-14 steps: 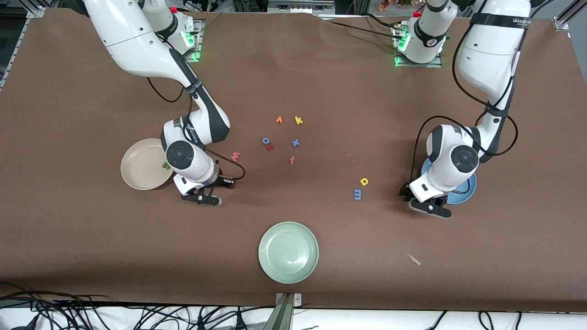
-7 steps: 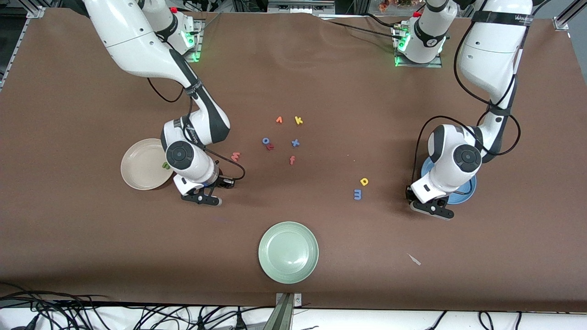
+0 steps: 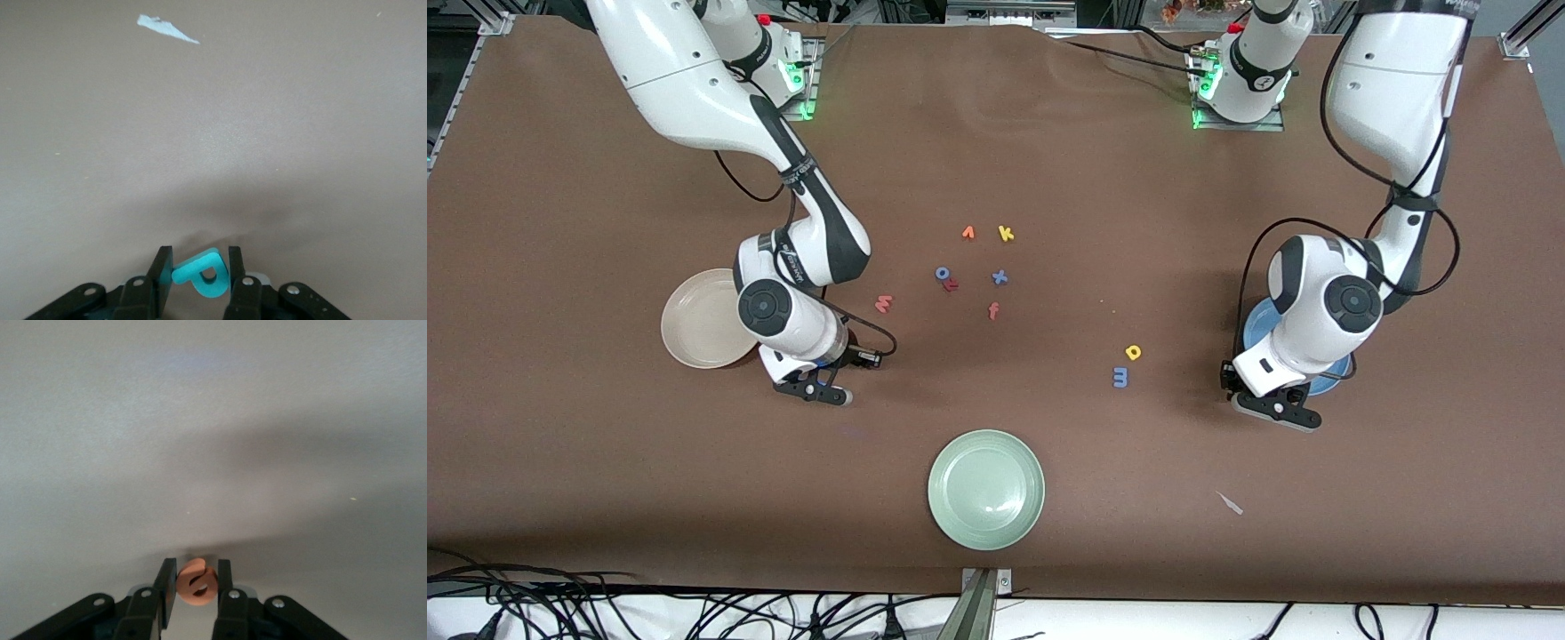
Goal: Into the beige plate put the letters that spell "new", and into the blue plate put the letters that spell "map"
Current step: 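Drop the 6 on the white plate while the left gripper drops the teal letter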
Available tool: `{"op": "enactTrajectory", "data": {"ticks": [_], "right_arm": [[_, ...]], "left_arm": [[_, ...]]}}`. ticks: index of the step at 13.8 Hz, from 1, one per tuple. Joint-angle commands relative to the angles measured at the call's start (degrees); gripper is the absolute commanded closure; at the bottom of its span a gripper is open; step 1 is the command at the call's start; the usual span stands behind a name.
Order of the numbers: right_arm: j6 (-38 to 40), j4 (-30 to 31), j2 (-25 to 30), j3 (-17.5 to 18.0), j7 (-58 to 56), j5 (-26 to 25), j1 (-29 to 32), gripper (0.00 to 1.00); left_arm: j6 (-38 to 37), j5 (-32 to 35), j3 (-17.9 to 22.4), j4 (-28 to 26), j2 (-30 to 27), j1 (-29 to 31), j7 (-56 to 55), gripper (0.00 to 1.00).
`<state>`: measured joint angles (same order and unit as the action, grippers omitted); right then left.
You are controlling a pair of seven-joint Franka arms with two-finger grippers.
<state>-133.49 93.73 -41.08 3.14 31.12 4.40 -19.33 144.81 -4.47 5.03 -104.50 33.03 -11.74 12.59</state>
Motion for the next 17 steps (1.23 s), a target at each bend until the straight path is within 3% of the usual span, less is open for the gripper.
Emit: {"op": "enactTrajectory", "data": {"ticks": [1, 4, 5, 6, 7, 8, 13, 17], "right_arm": [[5.77, -1.89, 1.07, -0.32, -4.55, 0.44, 0.96, 0.76], [11.23, 1.18, 5.37, -3.48, -14.82, 0.35, 1.05, 0.76], [11.06, 3.72, 7.22, -4.62, -17.64, 0.35, 1.14, 0.76], [10.54, 6.26, 8.98, -5.68, -20.80, 0.26, 1.05, 0.76], [8.53, 9.25, 11.00, -6.64, -23.36, 0.26, 1.14, 0.76], [5.90, 13.02, 13.45, -7.70, -26.43, 0.26, 1.14, 0.76], [-7.11, 27.72, 19.37, -12.97, -40.93, 0.61, 1.14, 0.76], [-8.19, 28.70, 18.58, -15.88, -48.51, 1.49, 1.75, 0.73]], "left_arm": [[-4.43, 1.04, -0.20, -0.88, -3.93, 3.03, 0.67, 0.95], [-6.47, 1.13, -0.11, -2.80, -4.73, 5.93, 5.83, 0.94], [-6.47, 1.04, -0.11, -4.03, -4.73, 6.73, 7.43, 0.90], [-6.47, 1.04, -0.11, -5.26, -4.73, 7.26, 7.36, 0.75], [-6.47, 0.52, -0.11, -6.32, -4.73, 7.35, 7.10, 0.41], [-6.47, 0.34, -0.20, -6.50, -4.73, 7.35, 6.75, 0.26], [-6.38, -3.34, -1.51, -4.67, -4.73, 5.34, 5.16, 0.26], [-5.15, -15.01, -1.60, -1.85, -0.43, -5.19, 4.37, 0.24]]}}
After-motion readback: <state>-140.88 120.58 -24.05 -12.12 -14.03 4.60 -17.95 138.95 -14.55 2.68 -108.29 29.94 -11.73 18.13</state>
